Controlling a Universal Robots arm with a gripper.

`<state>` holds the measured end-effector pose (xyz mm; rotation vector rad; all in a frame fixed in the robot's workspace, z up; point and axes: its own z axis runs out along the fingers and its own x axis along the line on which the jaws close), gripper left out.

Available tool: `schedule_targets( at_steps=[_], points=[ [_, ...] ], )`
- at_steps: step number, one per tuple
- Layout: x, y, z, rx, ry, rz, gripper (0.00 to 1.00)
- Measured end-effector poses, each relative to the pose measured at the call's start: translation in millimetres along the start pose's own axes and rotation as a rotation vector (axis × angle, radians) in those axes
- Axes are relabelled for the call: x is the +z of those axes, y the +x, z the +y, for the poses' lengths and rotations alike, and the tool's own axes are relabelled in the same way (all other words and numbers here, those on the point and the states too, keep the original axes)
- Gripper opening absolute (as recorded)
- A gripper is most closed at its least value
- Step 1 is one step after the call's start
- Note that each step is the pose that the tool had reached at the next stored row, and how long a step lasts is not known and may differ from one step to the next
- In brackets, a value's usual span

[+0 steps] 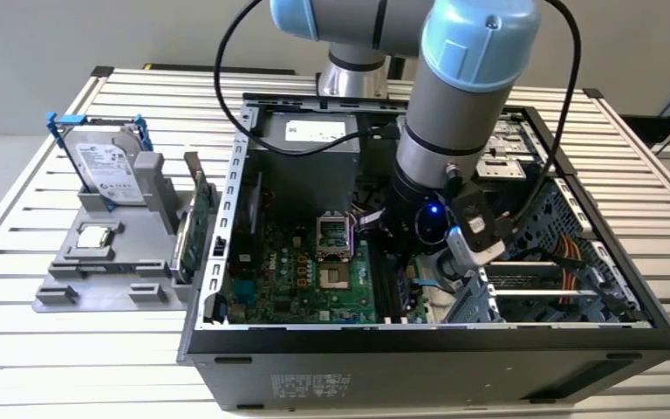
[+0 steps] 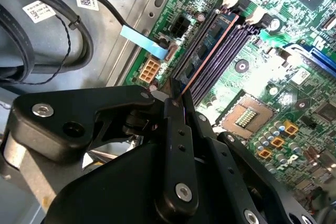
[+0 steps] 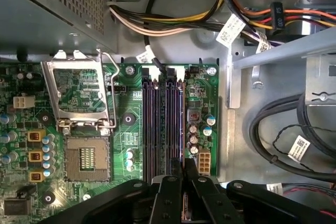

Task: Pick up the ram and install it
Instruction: 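Insert the ram into the slot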

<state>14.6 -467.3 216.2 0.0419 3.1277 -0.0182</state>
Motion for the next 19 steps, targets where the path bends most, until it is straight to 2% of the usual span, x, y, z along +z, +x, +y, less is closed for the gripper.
schedule_targets(
  at_steps=[4,19],
  points=[
    [5.0,0.1,0.1,0.016,0.0003,0.0002,0.0],
    [5.4,0.1,0.1,0.018,0.0003,0.0002,0.0]
  ],
)
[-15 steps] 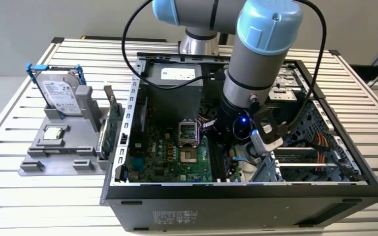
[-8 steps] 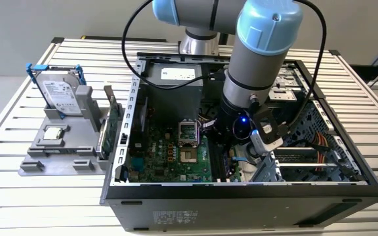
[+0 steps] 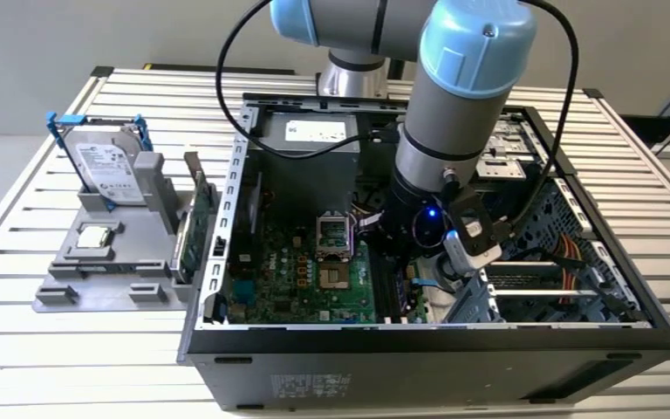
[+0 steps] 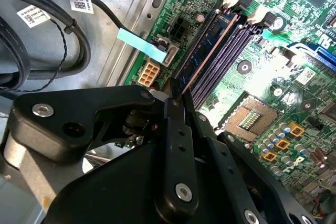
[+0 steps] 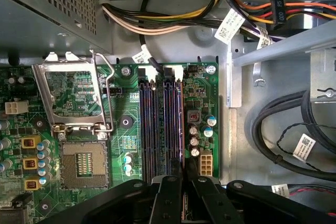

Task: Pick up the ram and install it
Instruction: 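Insert the ram into the slot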

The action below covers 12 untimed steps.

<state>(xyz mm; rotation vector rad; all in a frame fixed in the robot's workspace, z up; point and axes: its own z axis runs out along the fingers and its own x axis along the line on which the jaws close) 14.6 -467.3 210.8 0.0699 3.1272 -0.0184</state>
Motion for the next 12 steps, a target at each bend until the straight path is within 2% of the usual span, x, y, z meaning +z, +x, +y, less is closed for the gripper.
schedule_targets(
  at_steps=[12],
  points=[
    [1.0,0.0,0.0,0.0,0.0,0.0,0.0]
  ],
)
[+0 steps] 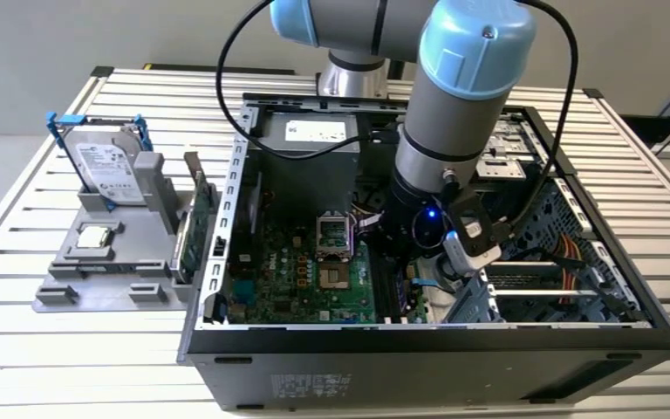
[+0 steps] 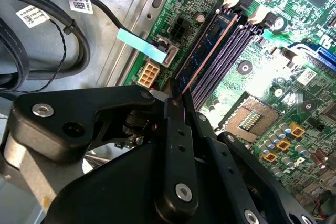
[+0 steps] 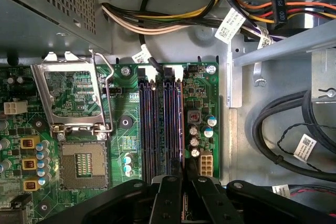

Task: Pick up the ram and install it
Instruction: 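Insert the ram into the slot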

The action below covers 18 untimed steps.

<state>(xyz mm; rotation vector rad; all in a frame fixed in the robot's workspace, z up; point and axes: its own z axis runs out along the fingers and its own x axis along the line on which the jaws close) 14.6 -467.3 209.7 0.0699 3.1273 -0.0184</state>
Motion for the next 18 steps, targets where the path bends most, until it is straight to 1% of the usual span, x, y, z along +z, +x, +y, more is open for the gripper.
schedule_targets(
  at_steps=[2,3,18],
  points=[
    [0.1,0.0,0.0,0.0,-0.0002,-0.0001,0.0],
    [0.1,0.0,0.0,0.0,-0.0002,-0.0001,1.0],
    [-0.8,-0.1,-0.9,0.005,0.0,0.0,1.0]
  ],
)
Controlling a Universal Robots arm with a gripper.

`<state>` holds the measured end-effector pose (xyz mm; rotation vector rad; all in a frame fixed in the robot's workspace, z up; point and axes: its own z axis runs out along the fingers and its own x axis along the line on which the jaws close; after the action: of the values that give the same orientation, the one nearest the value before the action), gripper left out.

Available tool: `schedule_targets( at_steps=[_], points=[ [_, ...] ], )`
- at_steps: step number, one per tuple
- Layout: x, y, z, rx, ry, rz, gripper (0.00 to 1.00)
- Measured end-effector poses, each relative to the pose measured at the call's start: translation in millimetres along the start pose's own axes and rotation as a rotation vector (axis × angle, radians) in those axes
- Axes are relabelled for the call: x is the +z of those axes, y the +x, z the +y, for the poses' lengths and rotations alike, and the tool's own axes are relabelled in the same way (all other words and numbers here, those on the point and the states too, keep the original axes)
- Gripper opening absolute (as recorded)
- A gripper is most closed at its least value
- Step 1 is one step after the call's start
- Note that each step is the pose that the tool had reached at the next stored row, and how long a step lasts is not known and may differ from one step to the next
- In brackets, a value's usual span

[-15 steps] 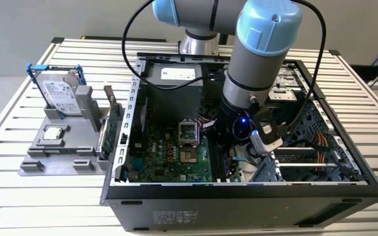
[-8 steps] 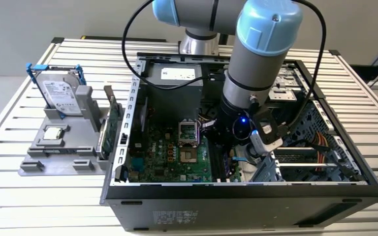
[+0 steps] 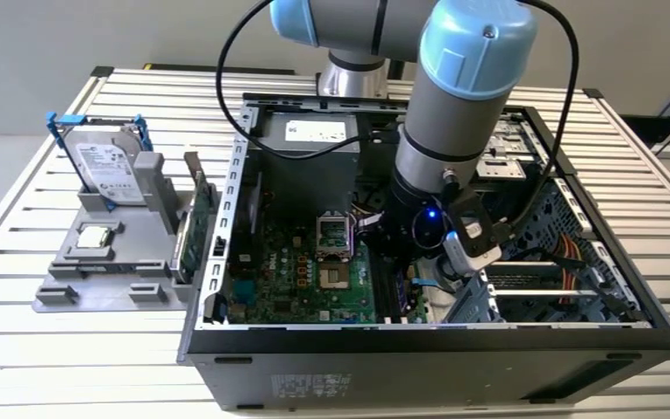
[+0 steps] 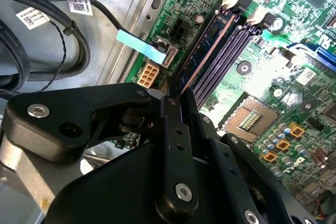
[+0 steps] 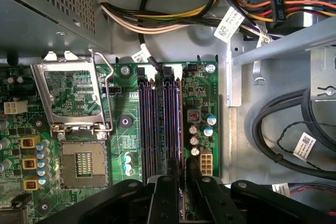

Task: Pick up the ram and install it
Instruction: 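Insert the ram into the slot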

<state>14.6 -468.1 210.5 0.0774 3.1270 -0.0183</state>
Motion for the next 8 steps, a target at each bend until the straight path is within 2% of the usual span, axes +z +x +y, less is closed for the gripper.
schedule_targets(
  at_steps=[8],
  points=[
    [-0.3,0.0,0.0,0.0,0.0001,0.0,1.0]
  ],
)
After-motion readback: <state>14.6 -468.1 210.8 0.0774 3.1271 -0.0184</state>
